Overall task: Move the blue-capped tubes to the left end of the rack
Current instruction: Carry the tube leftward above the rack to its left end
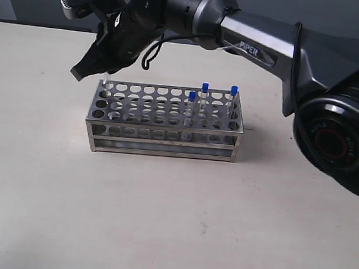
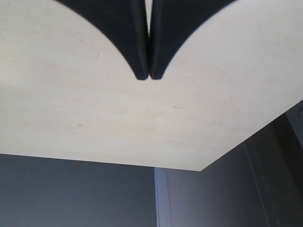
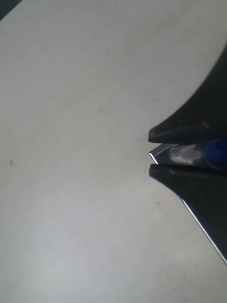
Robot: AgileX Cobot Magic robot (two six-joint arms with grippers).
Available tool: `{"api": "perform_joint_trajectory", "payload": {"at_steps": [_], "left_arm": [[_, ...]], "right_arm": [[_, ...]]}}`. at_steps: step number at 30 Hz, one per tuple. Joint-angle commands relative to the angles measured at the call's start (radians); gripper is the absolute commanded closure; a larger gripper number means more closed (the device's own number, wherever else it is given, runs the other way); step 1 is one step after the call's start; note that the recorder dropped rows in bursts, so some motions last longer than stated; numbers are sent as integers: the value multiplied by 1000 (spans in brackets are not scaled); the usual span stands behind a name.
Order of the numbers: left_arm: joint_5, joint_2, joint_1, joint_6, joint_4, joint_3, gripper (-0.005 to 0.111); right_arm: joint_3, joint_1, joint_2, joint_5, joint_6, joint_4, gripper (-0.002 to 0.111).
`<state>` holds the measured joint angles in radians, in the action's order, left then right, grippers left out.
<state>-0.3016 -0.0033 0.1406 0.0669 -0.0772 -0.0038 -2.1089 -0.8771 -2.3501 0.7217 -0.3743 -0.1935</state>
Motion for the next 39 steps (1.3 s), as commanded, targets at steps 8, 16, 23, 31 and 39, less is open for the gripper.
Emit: {"api": "perform_joint_trajectory", "payload": {"at_steps": [8, 16, 23, 31, 39], "left_arm": [[12, 3, -5, 2, 5, 4, 106], [12, 3, -5, 2, 5, 4, 106], [12, 3, -5, 2, 5, 4, 106], [12, 3, -5, 2, 5, 4, 106], [12, 3, -5, 2, 5, 4, 106]], "right_arm": [[-1, 2, -14, -49, 13, -20, 109], [-1, 2, -14, -133, 13, -91, 109], [-1, 2, -25, -86, 13, -62, 109], [-1, 2, -63, -65, 13, -68, 108], [-1, 2, -63, -34, 39, -85, 64]]}}
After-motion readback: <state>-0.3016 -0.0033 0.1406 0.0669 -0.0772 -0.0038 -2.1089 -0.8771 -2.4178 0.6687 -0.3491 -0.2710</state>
